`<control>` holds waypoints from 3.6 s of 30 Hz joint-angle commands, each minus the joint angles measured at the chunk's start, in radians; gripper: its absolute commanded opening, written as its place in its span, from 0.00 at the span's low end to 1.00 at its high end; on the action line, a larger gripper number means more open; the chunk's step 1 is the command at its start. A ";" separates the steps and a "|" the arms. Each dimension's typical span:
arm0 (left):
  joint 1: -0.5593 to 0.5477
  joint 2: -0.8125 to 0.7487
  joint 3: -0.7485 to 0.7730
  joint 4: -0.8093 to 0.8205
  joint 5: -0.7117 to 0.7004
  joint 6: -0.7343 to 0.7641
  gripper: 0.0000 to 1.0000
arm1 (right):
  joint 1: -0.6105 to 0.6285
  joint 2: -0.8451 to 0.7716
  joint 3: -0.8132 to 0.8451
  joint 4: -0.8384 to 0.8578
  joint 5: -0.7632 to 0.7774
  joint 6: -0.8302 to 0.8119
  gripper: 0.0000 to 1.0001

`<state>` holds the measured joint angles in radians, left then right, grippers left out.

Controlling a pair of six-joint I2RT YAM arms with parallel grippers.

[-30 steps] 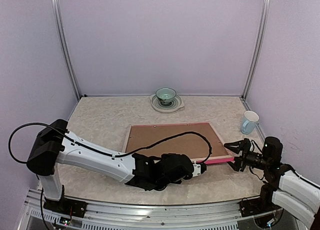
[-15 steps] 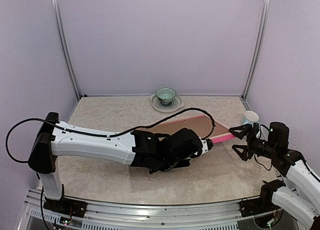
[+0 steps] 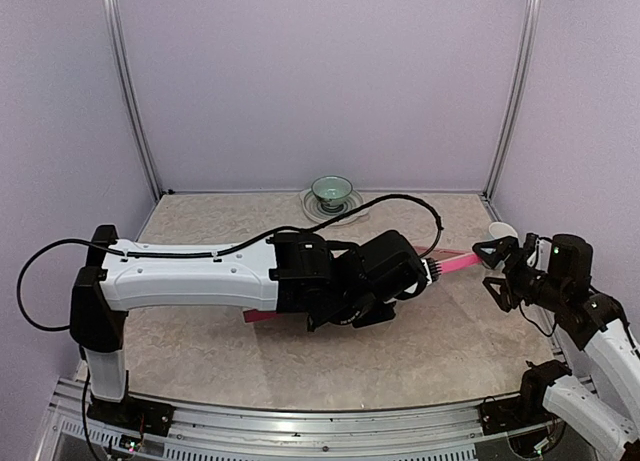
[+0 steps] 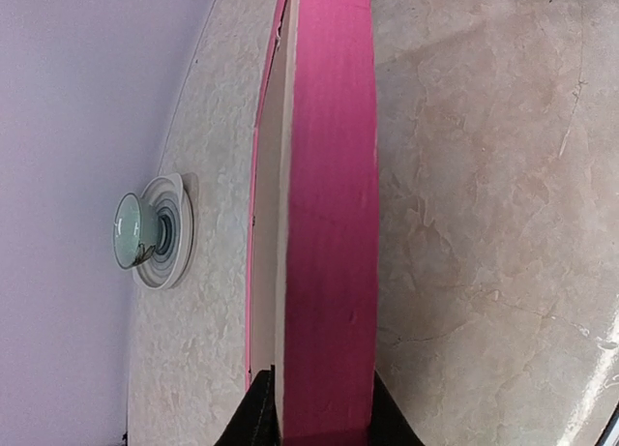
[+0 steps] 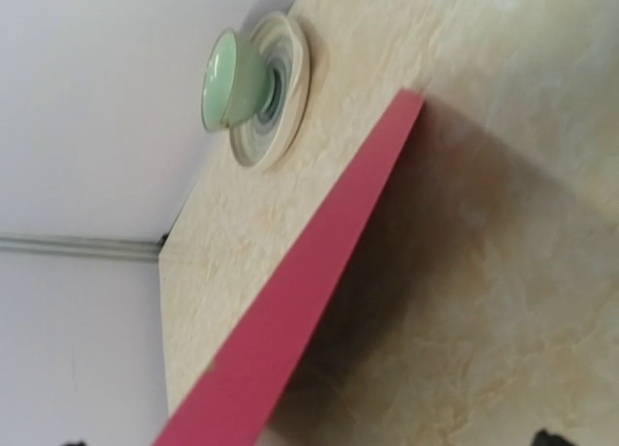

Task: Put the photo into the frame
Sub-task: Turn over the photo frame.

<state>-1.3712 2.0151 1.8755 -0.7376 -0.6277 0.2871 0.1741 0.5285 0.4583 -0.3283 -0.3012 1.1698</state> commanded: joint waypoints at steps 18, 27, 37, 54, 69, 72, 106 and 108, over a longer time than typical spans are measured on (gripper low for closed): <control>0.132 -0.173 0.074 0.025 0.099 -0.342 0.00 | -0.004 0.021 0.163 -0.157 0.225 -0.087 0.99; 0.198 -0.256 0.055 0.075 0.201 -0.447 0.00 | -0.004 0.014 0.134 -0.141 0.192 -0.087 0.99; 0.268 -0.370 0.009 0.162 0.285 -0.528 0.00 | -0.004 0.024 0.102 -0.099 0.160 -0.076 0.99; 0.554 -0.597 -0.349 0.385 0.612 -0.917 0.00 | -0.004 0.055 0.045 -0.031 0.104 -0.071 0.99; 0.626 -0.715 -0.543 0.486 0.618 -1.047 0.00 | -0.004 0.063 0.029 -0.019 0.091 -0.070 0.99; 0.641 -0.739 -0.603 0.509 0.634 -1.076 0.00 | -0.004 0.066 0.021 -0.008 0.084 -0.067 0.99; 0.698 -0.831 -0.985 0.677 0.630 -1.225 0.00 | 0.014 0.221 -0.051 0.192 -0.085 -0.088 0.99; 0.698 -0.828 -1.003 0.686 0.631 -1.231 0.00 | 0.028 0.239 -0.054 0.207 -0.086 -0.093 0.99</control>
<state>-0.6792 1.2064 0.8959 -0.1505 0.0368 -0.9691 0.1814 0.7441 0.4221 -0.1860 -0.3595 1.0889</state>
